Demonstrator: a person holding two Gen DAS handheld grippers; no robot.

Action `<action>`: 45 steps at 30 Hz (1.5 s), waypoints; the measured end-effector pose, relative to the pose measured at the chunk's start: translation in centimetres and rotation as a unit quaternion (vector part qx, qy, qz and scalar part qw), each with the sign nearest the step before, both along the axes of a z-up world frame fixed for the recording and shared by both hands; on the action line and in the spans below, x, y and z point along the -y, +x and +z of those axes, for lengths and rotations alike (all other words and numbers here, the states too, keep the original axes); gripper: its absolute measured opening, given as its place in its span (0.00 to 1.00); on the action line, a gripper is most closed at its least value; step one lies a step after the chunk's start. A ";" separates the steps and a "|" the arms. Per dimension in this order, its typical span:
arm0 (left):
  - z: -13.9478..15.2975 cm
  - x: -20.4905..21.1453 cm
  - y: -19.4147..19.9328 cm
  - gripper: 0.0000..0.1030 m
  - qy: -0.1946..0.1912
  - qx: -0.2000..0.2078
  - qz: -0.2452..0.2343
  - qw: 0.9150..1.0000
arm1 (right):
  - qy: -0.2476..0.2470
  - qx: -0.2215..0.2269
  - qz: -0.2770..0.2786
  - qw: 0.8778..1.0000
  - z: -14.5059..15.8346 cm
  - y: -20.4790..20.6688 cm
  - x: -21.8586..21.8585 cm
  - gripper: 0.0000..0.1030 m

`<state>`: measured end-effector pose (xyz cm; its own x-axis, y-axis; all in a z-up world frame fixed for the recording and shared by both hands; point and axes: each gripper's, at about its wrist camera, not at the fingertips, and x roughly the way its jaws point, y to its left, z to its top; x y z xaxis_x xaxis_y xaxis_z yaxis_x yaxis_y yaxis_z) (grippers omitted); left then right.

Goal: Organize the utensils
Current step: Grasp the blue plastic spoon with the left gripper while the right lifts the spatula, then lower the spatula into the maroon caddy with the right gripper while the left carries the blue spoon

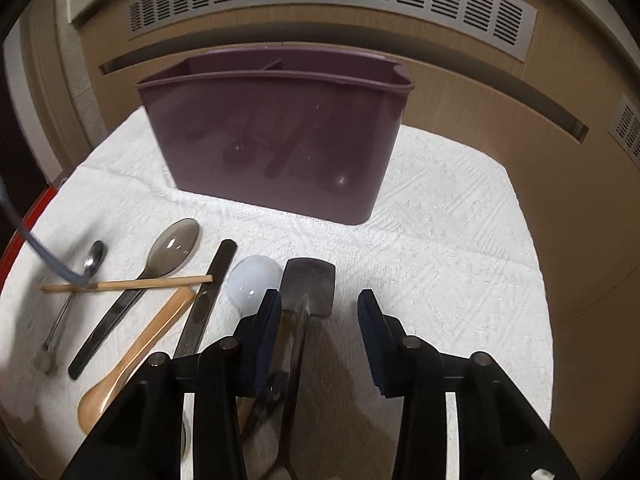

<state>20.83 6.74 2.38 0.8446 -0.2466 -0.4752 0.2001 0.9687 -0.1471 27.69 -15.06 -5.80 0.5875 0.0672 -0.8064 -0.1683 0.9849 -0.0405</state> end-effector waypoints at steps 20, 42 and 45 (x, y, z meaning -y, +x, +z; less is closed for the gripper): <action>0.1 0.9 -1.3 0.28 -0.005 -0.016 -0.015 1.000 | 0.012 0.022 0.048 0.999 1.4 -2.3 -1.1 0.28; 13.8 6.1 1.2 0.28 0.037 0.132 -0.039 0.990 | 0.114 0.292 0.059 0.948 20.3 -4.3 2.3 0.29; 15.1 6.2 3.4 0.28 0.035 0.150 -0.042 0.987 | 0.125 0.336 0.049 0.932 22.5 -1.8 2.2 0.29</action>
<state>24.28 0.55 17.50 0.9278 -0.2974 -0.2253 0.3048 0.9524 -0.0019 25.88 -17.29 16.69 0.9355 0.2836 -0.2105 -0.2772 0.9589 0.0602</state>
